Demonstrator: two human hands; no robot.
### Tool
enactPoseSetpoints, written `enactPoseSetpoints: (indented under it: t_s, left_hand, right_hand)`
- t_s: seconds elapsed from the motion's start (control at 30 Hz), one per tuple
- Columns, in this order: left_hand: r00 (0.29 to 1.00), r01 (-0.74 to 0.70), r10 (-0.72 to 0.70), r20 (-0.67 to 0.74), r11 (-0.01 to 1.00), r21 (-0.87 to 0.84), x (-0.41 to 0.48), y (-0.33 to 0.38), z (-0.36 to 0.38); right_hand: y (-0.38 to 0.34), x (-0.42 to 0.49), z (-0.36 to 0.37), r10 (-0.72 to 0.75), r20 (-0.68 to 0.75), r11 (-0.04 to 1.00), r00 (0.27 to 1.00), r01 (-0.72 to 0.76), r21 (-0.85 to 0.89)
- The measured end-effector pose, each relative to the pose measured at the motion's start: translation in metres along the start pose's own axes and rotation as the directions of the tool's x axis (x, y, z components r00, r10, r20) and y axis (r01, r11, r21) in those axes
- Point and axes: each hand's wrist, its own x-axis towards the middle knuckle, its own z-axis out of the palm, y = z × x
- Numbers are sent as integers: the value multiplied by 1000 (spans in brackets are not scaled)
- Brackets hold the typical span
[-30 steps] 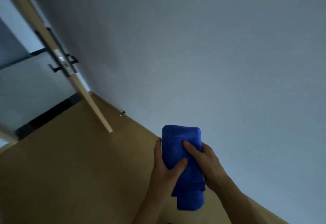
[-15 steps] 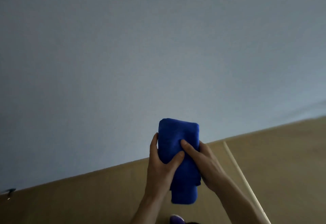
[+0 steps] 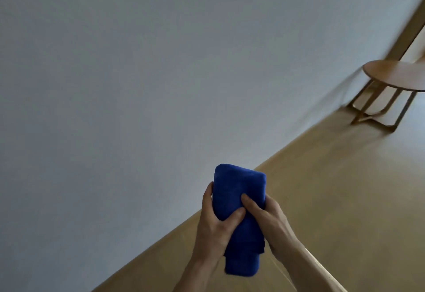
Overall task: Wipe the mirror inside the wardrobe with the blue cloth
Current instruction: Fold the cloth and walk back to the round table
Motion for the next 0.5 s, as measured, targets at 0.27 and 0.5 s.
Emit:
enactPoseSetpoints:
  t_s: [0.27,0.5]
  left_hand:
    - [979,-91,94,182,996,-22,42,23,115]
    - [913,-106,121,391,993,-59,60,39,212]
  right_hand:
    - [-15,26,-116,-59,-163,996,985,69,57]
    - [-20,17,-206,-65,-382,985,922,122,126]
